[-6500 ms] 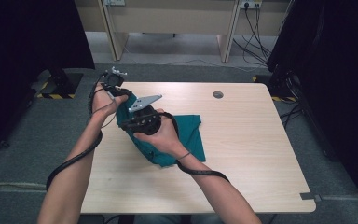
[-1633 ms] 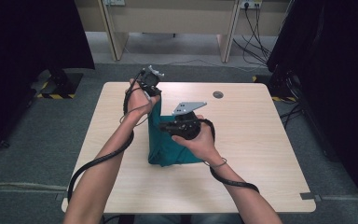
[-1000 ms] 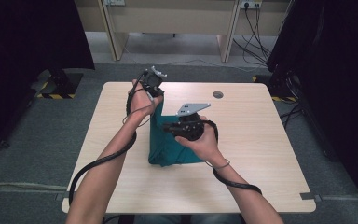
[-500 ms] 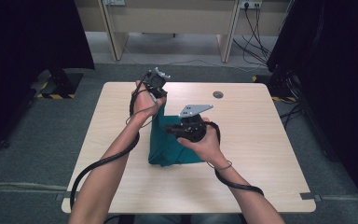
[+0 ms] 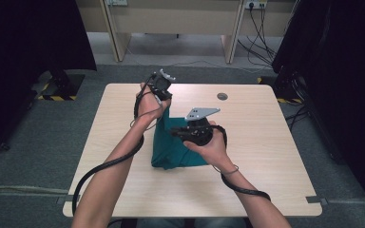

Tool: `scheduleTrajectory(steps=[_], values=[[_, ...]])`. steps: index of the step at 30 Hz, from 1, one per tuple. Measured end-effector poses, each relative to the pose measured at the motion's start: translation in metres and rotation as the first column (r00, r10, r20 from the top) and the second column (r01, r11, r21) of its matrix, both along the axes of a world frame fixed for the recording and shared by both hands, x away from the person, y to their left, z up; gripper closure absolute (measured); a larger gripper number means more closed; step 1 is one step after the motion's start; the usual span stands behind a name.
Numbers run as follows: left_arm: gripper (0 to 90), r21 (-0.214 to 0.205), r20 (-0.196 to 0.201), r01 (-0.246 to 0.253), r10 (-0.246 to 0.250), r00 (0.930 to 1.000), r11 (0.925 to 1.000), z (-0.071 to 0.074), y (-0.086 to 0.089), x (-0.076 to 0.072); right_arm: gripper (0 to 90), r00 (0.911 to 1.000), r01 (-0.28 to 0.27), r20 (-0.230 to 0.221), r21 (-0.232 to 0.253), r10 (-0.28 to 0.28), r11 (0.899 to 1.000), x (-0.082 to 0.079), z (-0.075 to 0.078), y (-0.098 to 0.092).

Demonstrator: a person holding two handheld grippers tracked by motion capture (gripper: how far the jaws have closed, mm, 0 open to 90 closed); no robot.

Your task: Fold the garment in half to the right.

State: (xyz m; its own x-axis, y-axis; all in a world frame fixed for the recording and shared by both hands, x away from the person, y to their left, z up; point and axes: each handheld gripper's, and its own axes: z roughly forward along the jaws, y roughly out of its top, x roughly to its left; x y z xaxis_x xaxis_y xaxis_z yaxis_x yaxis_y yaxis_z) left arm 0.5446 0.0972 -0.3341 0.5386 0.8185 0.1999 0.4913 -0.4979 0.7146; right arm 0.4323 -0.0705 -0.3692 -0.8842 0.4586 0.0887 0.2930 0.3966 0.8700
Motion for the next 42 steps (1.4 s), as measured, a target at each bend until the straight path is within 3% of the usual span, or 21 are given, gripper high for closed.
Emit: scheduleTrajectory(steps=[42], values=[[77.8, -0.010, -0.004, 0.019, -0.019, 0.9998, 0.9998, -0.008, -0.018, 0.001, 83.8, 0.9995, 0.025, -0.017, -0.003, -0.025, 1.000, -0.003, -0.010, -0.017]])
